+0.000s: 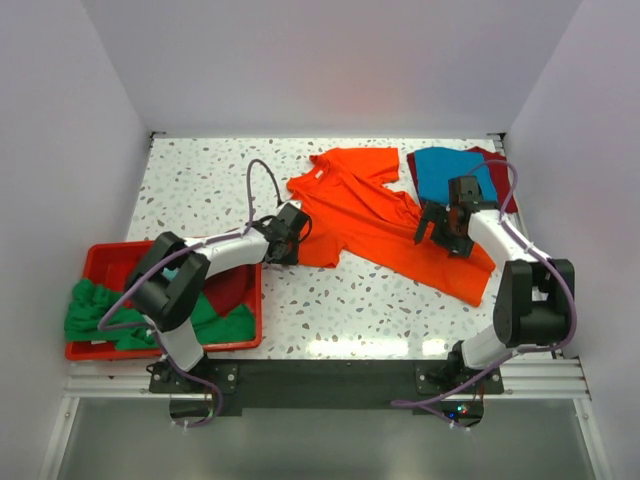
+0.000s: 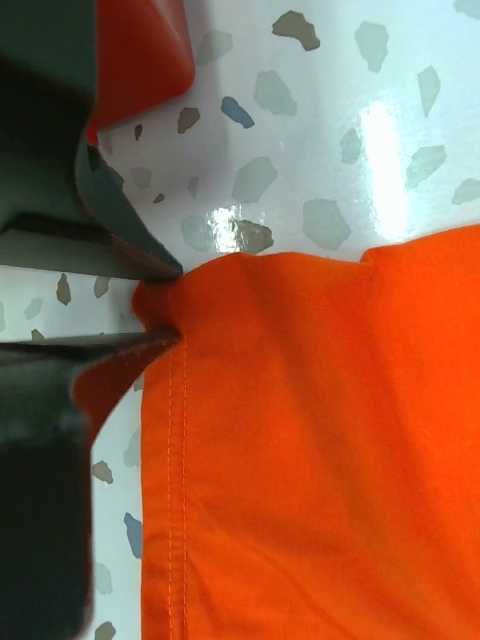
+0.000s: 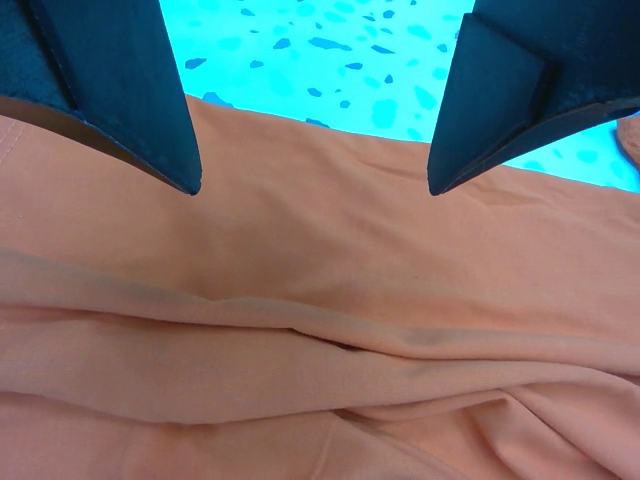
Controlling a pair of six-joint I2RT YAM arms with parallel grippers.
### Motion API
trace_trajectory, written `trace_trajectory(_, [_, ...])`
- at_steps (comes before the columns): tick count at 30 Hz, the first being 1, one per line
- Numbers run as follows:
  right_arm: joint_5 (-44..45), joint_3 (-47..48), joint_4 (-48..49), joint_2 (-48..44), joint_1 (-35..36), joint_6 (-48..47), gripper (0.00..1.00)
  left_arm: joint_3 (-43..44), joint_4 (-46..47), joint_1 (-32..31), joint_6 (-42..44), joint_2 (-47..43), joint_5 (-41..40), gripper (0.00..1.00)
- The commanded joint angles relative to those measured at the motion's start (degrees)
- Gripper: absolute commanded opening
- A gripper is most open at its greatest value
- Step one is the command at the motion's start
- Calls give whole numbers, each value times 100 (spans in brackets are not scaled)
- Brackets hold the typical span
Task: Fold and stack the t-shirts
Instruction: Fold the tshirt
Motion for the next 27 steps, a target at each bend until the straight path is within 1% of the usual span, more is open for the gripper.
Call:
trace_trajectory(1, [-19,-21,-46,-284,-29,-81,99,-41,226,21,-66,107,115,31])
trace_trajectory(2, [-18,-21,-64,-301,-29,-81,99,-32,234,21,-66,115,124,23])
trace_trajectory(4, [-10,-21,-99,-345,-29,-81,99,-24,226,21,-74,107,124,16])
trace_trajectory(5, [-1,-21,-125,-363,-29,-72,99,-6,217,21,-66,98,116,10])
trace_trajectory(8, [147,-29,-274,-494,-29,-28,99,73,94,21,-31,45,107,0])
trace_trajectory(10, [358,-56,-397,-661,-29,24,99,169,32,21,-4,-7,133,0])
trace_trajectory(13, [991,-143,-844,-976,-46,217,99,301,-82,30,66,-236,142,0])
trace_trajectory(15, [1185,-371,-968,-1197,-125,376,99,363,-135,47,119,-429,125,0])
trace_trajectory(17, [1194,-704,-1048,-1547,-493,551,98,390,-144,118,136,-622,133,0])
trace_trajectory(19, [1107,-925,-1135,-1707,-678,648,95,372,-135,162,172,-737,124,0])
trace_trajectory(23, [992,-1338,-1285,-1804,-1004,938,81,162,93,206,172,-1044,186,0])
trace_trajectory(24, [949,-1400,-1294,-1752,-1074,982,72,109,163,214,163,-1080,282,0])
trace_trajectory(27, [685,-1558,-1277,-1542,-1320,1079,59,-14,357,285,102,-1194,501,0])
